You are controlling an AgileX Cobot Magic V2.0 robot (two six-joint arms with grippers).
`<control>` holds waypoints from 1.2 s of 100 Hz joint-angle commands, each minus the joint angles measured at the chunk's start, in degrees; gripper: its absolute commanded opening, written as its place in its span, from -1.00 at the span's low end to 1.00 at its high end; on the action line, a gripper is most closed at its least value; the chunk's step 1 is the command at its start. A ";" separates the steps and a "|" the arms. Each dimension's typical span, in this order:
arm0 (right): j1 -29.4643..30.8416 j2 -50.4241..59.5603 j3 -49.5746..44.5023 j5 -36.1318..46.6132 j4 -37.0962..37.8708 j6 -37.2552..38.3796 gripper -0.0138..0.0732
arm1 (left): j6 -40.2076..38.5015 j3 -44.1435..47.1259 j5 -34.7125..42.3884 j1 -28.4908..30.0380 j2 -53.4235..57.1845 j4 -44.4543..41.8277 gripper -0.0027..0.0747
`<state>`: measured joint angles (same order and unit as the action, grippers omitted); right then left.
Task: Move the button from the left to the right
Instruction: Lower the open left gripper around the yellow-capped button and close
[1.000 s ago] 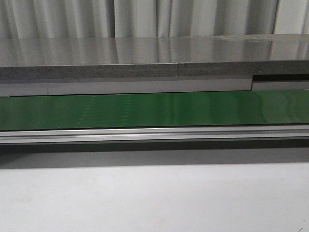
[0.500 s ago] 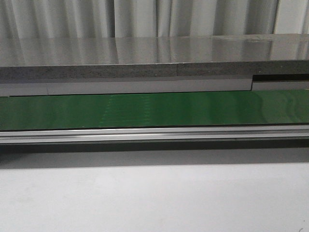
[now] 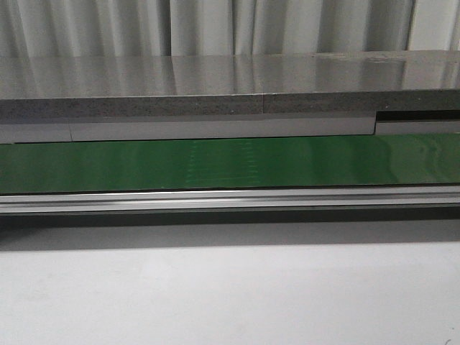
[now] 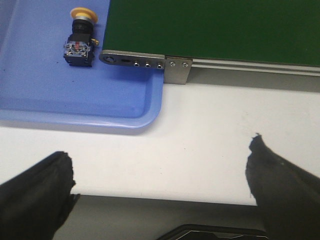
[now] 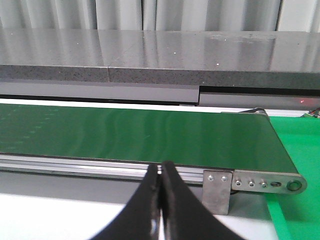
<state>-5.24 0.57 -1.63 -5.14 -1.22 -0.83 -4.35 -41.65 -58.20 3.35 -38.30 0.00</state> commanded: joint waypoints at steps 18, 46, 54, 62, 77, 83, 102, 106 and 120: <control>0.21 1.04 1.02 4.49 0.55 -0.06 -0.84 | -0.42 -2.03 5.59 -0.51 -1.16 0.82 0.69; 0.21 1.04 1.02 4.49 0.55 -0.06 -0.84 | -0.42 -7.08 10.24 1.74 -15.01 -4.80 0.69; 0.21 1.04 1.02 4.49 0.55 -0.06 -0.84 | -0.42 -10.35 13.43 4.18 -20.56 -4.30 0.69; 0.21 1.04 1.02 4.49 0.55 -0.06 -0.84 | -0.42 -14.37 14.27 7.00 -25.91 -3.76 0.69; 0.21 1.04 1.02 4.49 0.55 -0.06 -0.84 | 2.02 -22.47 13.47 12.20 -36.39 -2.52 0.69; 0.21 1.04 1.02 4.49 0.55 -0.06 -0.84 | 2.64 -25.07 13.47 13.68 -40.03 -1.40 0.69; 0.21 1.04 1.02 4.49 0.55 -0.06 -0.84 | 2.64 -33.42 12.33 16.54 -52.32 -0.73 0.67; 0.21 1.04 1.02 4.49 0.55 -0.06 -0.84 | 2.64 -34.53 11.47 16.67 -54.60 -0.73 0.67; 0.21 1.04 1.02 4.49 0.55 -0.06 -0.84 | 2.64 -36.77 10.13 16.80 -60.37 0.00 0.67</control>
<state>-5.24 0.57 -1.63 -5.14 -1.22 -0.83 -1.76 -75.73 -48.81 19.94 -98.03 -1.25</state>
